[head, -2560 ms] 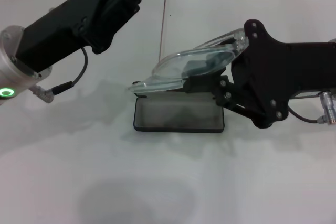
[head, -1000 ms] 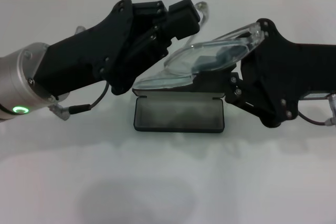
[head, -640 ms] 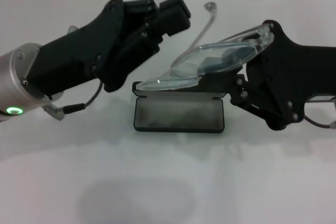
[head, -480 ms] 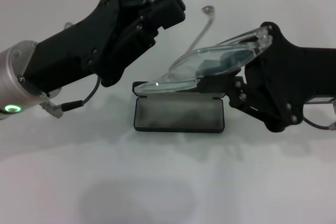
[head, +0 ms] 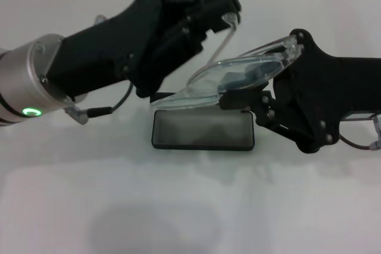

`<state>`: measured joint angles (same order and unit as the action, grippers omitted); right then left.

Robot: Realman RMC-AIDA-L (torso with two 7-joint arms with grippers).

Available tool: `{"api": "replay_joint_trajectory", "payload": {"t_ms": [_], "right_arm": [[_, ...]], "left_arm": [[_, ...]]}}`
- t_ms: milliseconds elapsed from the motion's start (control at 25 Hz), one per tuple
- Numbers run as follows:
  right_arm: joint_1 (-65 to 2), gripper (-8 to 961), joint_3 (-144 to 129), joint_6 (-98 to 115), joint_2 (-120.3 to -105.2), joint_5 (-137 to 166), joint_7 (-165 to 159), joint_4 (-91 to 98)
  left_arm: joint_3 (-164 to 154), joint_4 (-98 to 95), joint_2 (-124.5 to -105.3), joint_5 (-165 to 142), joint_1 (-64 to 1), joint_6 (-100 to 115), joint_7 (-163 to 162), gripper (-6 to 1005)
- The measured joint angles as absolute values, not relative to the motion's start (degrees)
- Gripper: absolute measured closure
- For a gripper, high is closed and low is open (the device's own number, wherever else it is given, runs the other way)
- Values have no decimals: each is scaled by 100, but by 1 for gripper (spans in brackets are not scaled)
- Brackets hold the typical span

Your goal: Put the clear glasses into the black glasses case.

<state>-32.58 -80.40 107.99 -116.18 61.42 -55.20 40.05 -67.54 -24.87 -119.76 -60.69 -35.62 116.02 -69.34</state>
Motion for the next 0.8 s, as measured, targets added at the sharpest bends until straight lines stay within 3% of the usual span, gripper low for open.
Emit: {"api": "replay_joint_trajectory", "payload": {"t_ms": [800], "right_arm": [[-3225,905,-8040,10793,-11619,6065,-5555,4005]], "left_arm": [[-6801,-2439,-11954,-6055,-3463,11580,-6849,924]]}}
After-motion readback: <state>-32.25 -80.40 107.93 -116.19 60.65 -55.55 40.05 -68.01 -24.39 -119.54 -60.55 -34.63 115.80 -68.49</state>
